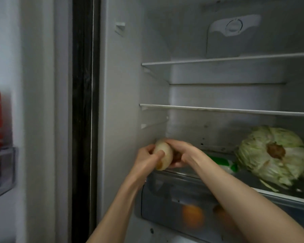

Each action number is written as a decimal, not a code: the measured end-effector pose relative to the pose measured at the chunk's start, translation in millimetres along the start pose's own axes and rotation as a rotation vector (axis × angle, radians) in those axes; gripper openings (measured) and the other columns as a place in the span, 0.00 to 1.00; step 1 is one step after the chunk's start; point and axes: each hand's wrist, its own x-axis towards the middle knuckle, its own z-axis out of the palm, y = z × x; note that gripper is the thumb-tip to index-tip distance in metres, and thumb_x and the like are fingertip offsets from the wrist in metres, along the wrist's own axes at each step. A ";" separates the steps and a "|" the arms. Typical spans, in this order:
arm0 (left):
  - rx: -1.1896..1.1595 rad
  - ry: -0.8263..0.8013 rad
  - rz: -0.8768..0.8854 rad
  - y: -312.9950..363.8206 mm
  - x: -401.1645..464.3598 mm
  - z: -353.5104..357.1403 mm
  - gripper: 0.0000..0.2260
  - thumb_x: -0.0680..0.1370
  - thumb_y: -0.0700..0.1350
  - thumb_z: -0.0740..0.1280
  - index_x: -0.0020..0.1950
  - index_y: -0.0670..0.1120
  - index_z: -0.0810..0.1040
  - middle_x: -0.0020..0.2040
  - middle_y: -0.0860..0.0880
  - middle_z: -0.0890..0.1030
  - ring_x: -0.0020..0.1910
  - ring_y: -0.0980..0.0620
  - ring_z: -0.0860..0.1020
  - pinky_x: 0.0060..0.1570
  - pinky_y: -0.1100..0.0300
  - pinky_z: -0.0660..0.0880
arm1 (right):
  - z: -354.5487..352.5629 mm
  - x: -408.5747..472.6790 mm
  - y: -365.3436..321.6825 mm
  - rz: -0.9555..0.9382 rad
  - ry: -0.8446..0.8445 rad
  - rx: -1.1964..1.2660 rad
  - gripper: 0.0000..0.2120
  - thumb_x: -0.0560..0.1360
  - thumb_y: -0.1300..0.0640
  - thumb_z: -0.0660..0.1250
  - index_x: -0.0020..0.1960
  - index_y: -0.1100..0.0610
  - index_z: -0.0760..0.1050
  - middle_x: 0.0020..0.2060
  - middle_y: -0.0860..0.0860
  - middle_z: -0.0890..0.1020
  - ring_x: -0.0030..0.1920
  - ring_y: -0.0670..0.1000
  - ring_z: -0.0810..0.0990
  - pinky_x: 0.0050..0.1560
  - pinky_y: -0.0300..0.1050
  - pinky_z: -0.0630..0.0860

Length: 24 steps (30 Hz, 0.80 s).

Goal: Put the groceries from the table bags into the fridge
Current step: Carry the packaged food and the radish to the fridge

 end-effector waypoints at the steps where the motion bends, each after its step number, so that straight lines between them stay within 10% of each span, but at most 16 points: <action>1: 0.010 0.005 -0.011 -2.2 4.2 0.8 0.13 0.76 0.35 0.64 0.59 0.36 0.77 0.49 0.43 0.80 0.44 0.51 0.77 0.32 0.73 0.72 | -1.7 3.1 -2.1 -0.031 0.005 -0.032 0.18 0.73 0.48 0.69 0.56 0.58 0.74 0.42 0.57 0.80 0.38 0.56 0.80 0.22 0.50 0.78; 7: 0.084 0.026 -0.040 -14.8 32.1 9.5 0.13 0.76 0.36 0.65 0.61 0.36 0.75 0.53 0.42 0.80 0.49 0.47 0.78 0.38 0.68 0.74 | -10.0 20.8 -5.0 -0.107 0.017 -0.042 0.14 0.76 0.58 0.65 0.61 0.60 0.71 0.57 0.59 0.77 0.59 0.60 0.77 0.53 0.57 0.77; 16: 0.209 0.034 -0.036 -26.7 51.6 18.5 0.17 0.75 0.36 0.67 0.64 0.37 0.74 0.59 0.39 0.79 0.55 0.45 0.78 0.48 0.61 0.74 | -27.8 11.8 18.9 -0.501 0.021 -0.612 0.14 0.74 0.62 0.64 0.59 0.60 0.78 0.51 0.51 0.81 0.55 0.49 0.77 0.61 0.45 0.73; 24: 0.426 0.255 0.128 -40.8 23.8 25.5 0.16 0.72 0.40 0.70 0.58 0.37 0.77 0.55 0.38 0.79 0.55 0.42 0.77 0.56 0.54 0.72 | -19.8 -5.1 32.1 -0.710 0.021 -1.094 0.24 0.76 0.54 0.63 0.71 0.57 0.66 0.68 0.58 0.71 0.68 0.57 0.69 0.68 0.49 0.66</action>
